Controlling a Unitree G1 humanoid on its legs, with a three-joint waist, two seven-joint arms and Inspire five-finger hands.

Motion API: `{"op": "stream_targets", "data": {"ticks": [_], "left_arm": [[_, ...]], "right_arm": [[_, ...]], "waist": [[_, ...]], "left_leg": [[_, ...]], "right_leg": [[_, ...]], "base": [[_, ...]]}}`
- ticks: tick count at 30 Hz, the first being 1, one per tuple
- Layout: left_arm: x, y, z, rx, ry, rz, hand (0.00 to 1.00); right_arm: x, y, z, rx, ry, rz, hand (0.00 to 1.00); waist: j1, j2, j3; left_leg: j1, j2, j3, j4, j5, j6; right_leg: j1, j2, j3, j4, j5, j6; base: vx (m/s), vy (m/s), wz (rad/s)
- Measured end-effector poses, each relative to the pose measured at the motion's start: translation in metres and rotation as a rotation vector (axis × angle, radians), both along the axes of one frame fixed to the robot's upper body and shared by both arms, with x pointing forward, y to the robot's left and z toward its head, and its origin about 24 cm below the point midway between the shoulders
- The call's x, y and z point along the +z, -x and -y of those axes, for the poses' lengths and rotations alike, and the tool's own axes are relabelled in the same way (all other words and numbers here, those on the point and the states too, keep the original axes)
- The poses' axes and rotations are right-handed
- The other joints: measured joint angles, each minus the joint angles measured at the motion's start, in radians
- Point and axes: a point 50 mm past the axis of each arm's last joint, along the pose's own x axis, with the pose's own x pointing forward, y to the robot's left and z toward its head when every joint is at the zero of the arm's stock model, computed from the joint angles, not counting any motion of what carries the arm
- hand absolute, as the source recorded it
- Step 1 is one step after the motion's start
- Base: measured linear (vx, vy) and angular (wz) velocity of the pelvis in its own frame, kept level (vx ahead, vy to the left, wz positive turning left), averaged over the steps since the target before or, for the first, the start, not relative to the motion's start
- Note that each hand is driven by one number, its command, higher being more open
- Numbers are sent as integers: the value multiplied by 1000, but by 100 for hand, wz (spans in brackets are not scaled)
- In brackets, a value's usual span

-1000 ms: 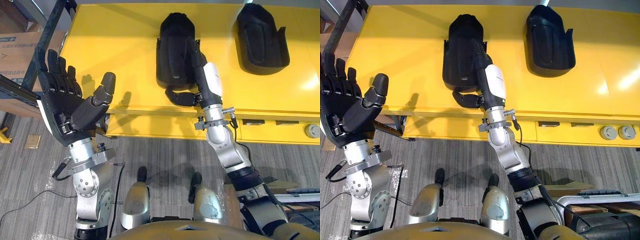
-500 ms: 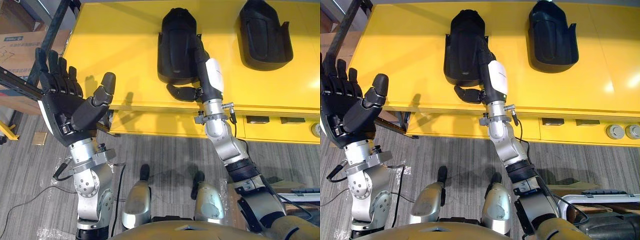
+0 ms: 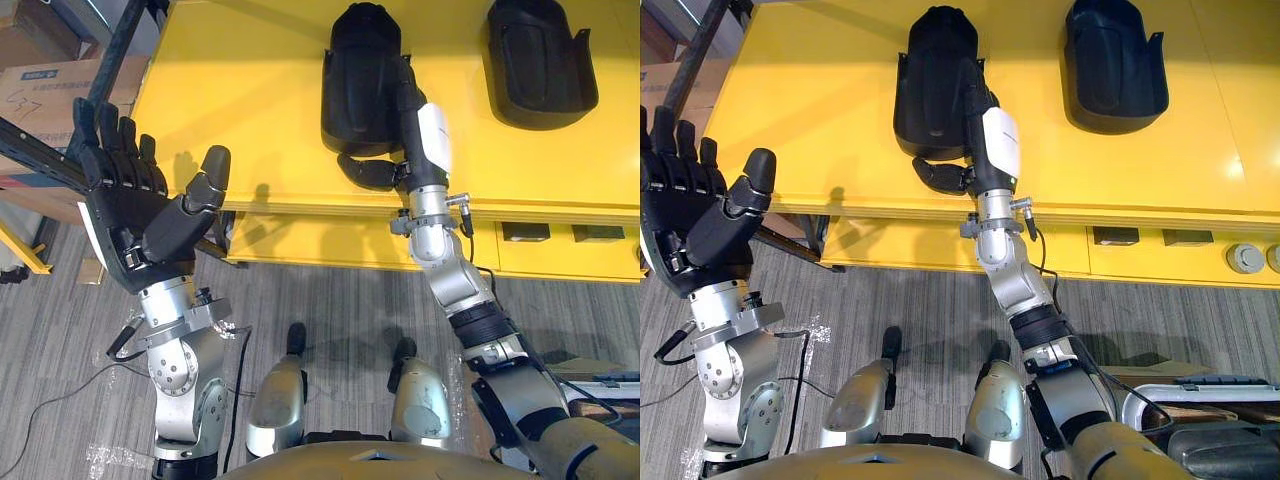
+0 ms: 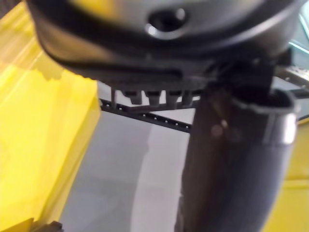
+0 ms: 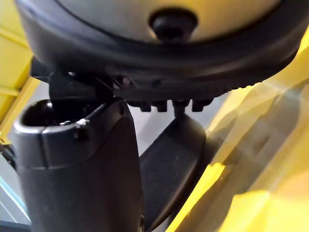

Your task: Walk over and take three plastic housings, then place them on the shelf

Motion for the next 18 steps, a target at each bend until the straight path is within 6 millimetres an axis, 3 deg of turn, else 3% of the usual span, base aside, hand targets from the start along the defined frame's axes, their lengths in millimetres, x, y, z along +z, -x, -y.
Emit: {"op": "stream_targets", "data": {"ticks": [6,13,18], "left_arm": [[0,0,0,-10,8,2,100],[-2,-1,7,-53,34,-3,100],[-2,-1,6,-49,36,-5,100]], "right_arm": [[9,-6,1,-19,1,35,100],[17,-6,0,-11,-2,64,100],[43,19,-4,50,-40,197,100]], "waist": [[1,32,17],[2,33,17],[-1,27,30]], "left_leg": [[-2,-2,-2,-7,4,7],[-6,-4,-1,-19,17,1],[-10,-2,2,-18,15,0]], "right_leg": [[-6,-3,-3,0,0,1],[-17,-6,-1,7,6,8],[-20,-3,3,1,8,10]], "base": [[-16,1,1],[0,0,0],[5,-1,-1]]}}
